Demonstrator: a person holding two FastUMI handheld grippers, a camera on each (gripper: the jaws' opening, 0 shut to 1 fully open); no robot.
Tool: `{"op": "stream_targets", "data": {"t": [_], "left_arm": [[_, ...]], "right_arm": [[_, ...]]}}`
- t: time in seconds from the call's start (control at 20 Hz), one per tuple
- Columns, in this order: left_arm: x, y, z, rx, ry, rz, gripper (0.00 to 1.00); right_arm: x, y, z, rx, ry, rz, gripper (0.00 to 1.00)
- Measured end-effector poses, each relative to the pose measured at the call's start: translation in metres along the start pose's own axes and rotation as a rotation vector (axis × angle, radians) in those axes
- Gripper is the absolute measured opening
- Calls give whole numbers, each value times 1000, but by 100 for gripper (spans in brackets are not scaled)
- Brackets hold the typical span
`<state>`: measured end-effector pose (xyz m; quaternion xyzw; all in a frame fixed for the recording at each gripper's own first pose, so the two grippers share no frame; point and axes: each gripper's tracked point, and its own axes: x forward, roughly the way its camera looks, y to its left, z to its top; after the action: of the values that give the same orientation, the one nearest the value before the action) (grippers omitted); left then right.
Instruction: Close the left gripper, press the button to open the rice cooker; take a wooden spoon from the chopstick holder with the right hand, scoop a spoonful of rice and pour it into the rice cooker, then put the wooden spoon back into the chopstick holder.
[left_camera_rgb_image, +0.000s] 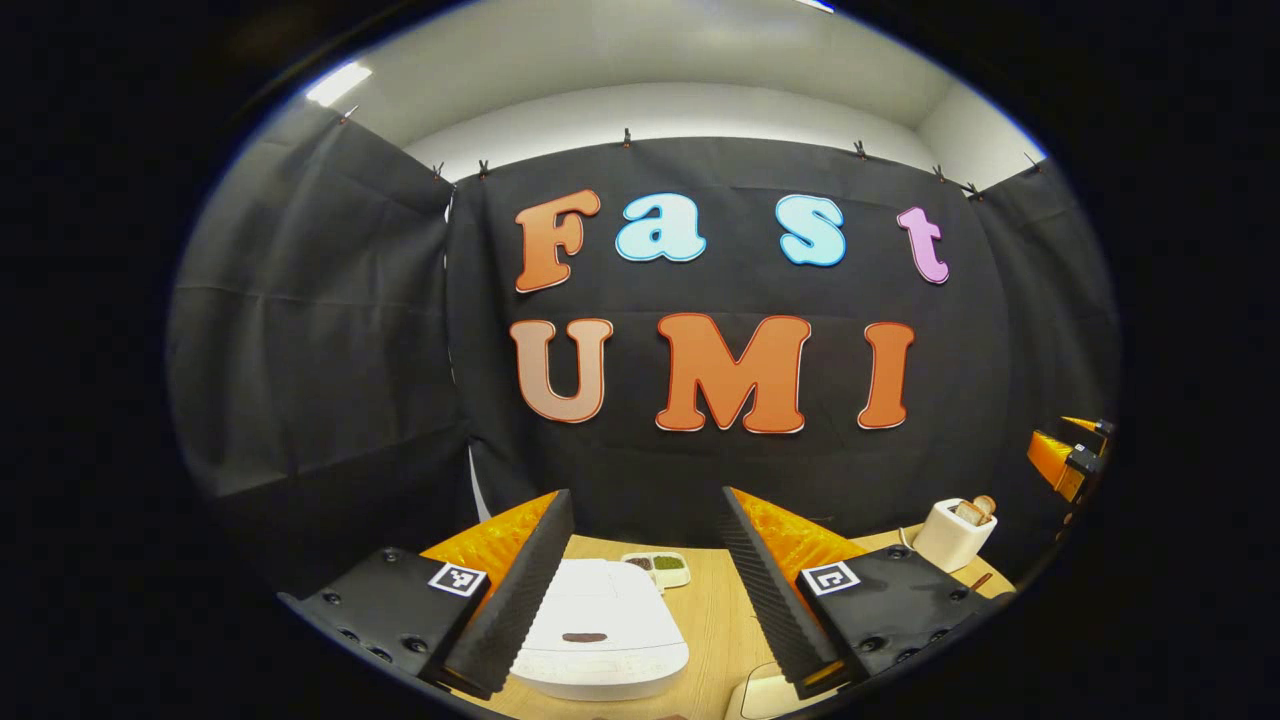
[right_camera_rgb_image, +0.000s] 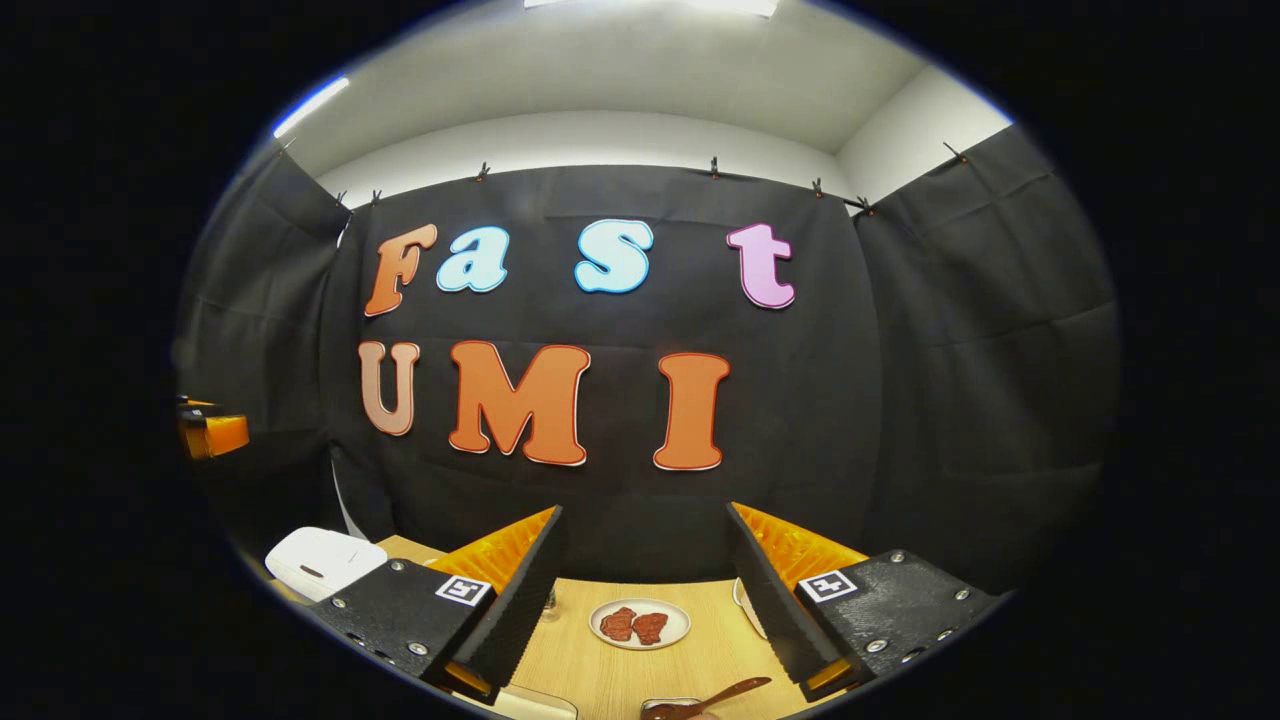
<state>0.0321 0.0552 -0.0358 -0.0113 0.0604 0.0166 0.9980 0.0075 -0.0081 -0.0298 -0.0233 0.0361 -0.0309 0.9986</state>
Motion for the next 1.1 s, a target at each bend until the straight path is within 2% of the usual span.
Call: {"op": "stream_targets", "data": {"t": [0.1, 0.2, 0.25, 0.35, 0.4, 0.45, 0.5, 0.55, 0.7, 0.8, 1.0, 1.1], "left_arm": [[12, 4, -10, -26, 38, -8, 96], [24, 8, -19, -29, 72, -15, 69], [31, 14, -25, -26, 97, -3, 55], [46, 26, -42, -35, 171, 12, 27], [50, 26, -56, -45, 235, -8, 5], [61, 33, -73, -50, 297, -1, 7], [64, 44, -86, -69, 374, 24, 5], [69, 45, -105, -97, 470, 1, 2], [76, 52, -149, -179, 675, -5, 5], [76, 55, -177, -201, 786, -3, 5], [78, 46, -223, -361, 966, -15, 5], [80, 53, -246, -400, 1026, -1, 5]], "right_arm": [[4, -6, -7, 8, 10, -14, 92], [4, -10, -12, 14, 26, -22, 96], [5, -12, -15, 13, 32, -28, 92], [7, -21, -22, 8, 41, -46, 96], [6, -26, -24, 8, 44, -54, 96], [6, -28, -26, 9, 49, -62, 96], [5, -29, -30, 10, 57, -65, 96], [5, -31, -33, 9, 64, -67, 96], [6, -38, -44, -12, 80, -90, 96], [5, -43, -51, -13, 100, -105, 96], [3, -54, -67, -6, 143, -136, 96], [1, -56, -75, -3, 161, -142, 96]]}}
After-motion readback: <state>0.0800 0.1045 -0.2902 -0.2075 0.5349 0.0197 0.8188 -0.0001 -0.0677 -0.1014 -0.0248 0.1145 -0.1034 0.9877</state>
